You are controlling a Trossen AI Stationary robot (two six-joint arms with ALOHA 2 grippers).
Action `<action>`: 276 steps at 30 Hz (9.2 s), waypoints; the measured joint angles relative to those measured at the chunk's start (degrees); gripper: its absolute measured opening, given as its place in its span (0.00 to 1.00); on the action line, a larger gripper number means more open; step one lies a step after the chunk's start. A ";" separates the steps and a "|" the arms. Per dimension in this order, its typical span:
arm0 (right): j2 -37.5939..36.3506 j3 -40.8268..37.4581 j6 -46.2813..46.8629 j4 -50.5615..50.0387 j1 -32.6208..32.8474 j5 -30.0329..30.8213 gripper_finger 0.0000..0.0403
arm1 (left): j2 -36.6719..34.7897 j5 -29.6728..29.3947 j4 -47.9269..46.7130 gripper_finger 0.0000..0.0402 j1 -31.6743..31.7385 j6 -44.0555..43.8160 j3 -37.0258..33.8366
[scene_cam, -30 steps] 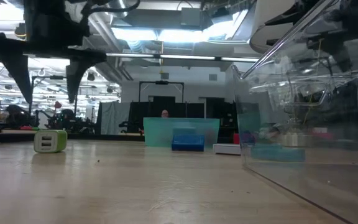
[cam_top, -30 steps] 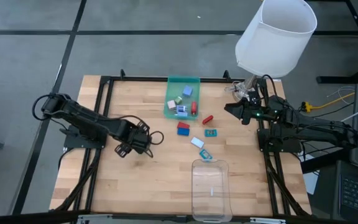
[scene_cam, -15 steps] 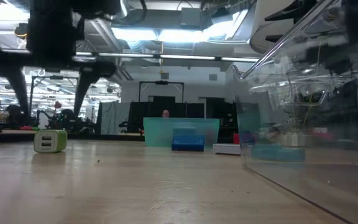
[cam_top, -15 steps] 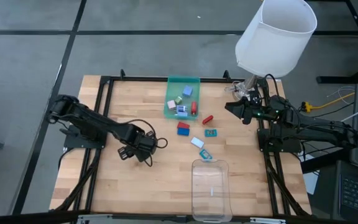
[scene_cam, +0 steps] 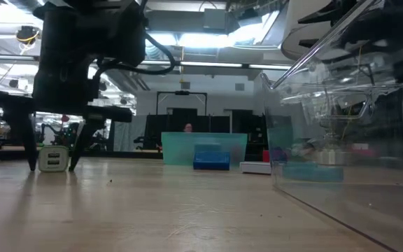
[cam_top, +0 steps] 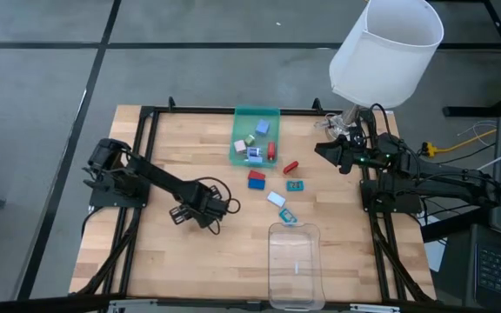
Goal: Pick & Place Office items
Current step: Put the green charger adapter into the green bin, then put the top blue digital timer into the transparent bin
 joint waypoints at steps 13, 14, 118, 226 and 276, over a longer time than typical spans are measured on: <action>0.00 0.00 -0.93 0.02 0.00 1.94 0.50 | -2.18 6.75 2.33 0.36 7.01 -16.84 4.04; 0.00 0.00 -1.05 0.14 0.00 1.98 0.50 | -3.18 7.29 2.61 0.36 8.46 -19.15 4.64; 49.96 28.01 -13.73 -42.03 7.63 -0.56 0.47 | -4.60 49.70 111.48 0.71 52.77 -100.70 7.06; 74.17 54.10 -23.93 -44.95 2.91 -23.18 0.38 | -4.55 47.90 107.78 0.53 52.80 -90.64 7.07; 70.23 52.17 10.35 -42.31 34.55 -10.27 0.38 | -42.43 34.91 43.15 0.50 71.26 -42.70 7.09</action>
